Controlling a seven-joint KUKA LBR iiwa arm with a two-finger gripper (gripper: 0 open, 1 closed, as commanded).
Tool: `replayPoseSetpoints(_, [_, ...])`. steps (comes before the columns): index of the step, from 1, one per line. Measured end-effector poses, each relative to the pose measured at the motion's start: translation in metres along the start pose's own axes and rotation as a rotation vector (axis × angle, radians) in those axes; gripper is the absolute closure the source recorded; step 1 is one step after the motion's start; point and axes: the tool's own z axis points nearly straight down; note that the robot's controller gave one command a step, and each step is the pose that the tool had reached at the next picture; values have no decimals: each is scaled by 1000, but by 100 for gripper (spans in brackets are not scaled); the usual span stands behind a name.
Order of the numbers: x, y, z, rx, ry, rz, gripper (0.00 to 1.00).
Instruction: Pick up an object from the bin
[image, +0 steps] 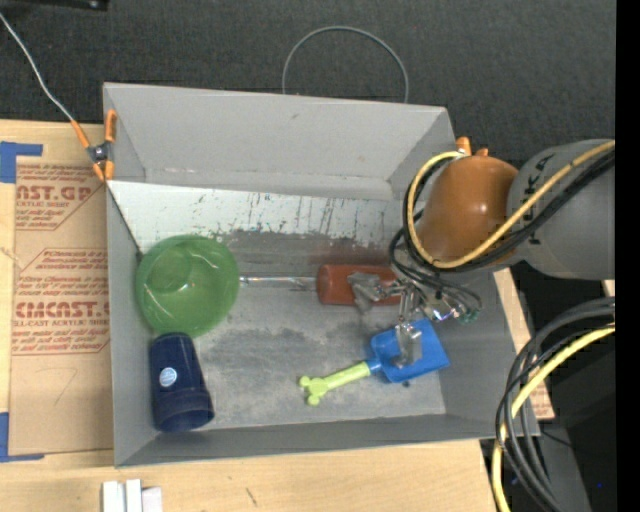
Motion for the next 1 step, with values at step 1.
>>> replayPoseSetpoints(1, [-2, -4, 2, 5, -3, -207, 100])
